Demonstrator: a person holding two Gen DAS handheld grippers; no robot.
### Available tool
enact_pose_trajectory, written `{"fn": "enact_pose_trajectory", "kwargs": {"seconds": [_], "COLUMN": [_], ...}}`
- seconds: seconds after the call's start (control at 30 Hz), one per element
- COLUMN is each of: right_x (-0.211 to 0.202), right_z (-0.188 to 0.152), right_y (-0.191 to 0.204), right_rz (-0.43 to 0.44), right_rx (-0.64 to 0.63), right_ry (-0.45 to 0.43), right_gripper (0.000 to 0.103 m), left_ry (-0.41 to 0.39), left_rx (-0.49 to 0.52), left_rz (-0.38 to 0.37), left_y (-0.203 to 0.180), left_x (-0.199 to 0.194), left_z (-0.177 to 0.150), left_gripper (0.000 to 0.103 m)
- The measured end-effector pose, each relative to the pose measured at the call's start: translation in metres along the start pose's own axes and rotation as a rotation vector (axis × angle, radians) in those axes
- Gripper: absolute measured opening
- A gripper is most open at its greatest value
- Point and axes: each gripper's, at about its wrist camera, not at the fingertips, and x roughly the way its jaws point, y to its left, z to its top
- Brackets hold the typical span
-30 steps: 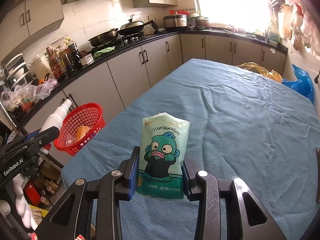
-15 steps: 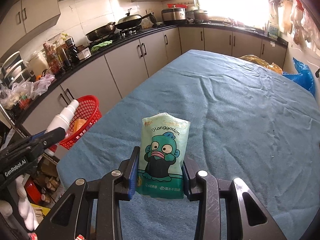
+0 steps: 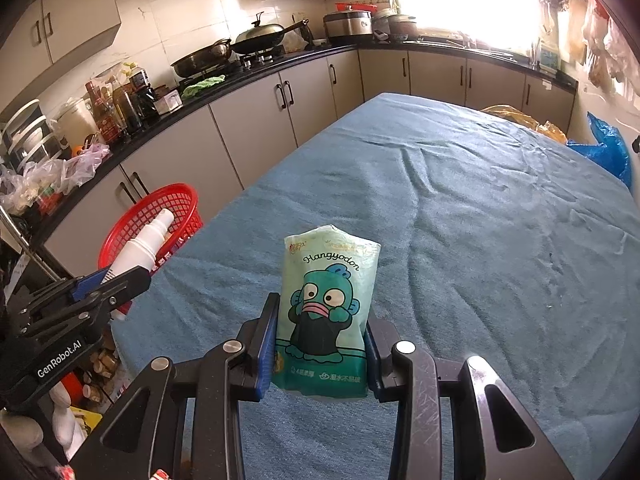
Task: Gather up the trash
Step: 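Carry the spray bottle and green packet over the red wastebasket with both tools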
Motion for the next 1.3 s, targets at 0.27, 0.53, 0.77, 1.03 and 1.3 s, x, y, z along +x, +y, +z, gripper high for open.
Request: {"fn": "enact_pose_trajectory", "kwargs": {"seconds": [0.27, 0.53, 0.77, 1.03, 1.3], "right_x": [0.004, 0.008, 0.011, 0.019, 0.032], "right_z": [-0.002, -0.004, -0.004, -0.006, -0.004], "right_y": [0.014, 0.025, 0.038, 0.065, 0.096], "right_rz": [0.013, 0.016, 0.025, 0.043, 0.072], "right_rx": [-0.025, -0.044, -0.057, -0.102, -0.159], "right_ry": [0.010, 0.024, 0.036, 0.049, 0.070], "right_gripper": [0.039, 0.039, 0.039, 0.039, 0.039], "left_ry": [-0.005, -0.021, -0.033, -0.073, -0.106], "left_rx": [-0.023, -0.061, -0.117, -0.158, -0.164], "left_rz": [0.014, 0.026, 0.020, 0.045, 0.126], "left_y": [0.011, 0.031, 0.056, 0.086, 0.113], "left_x": [-0.004, -0.012, -0.023, -0.042, -0.051], "left_z": [-0.002, -0.004, -0.005, -0.004, 0.002], "left_gripper": [0.029, 0.029, 0.029, 0.029, 0.029]}}
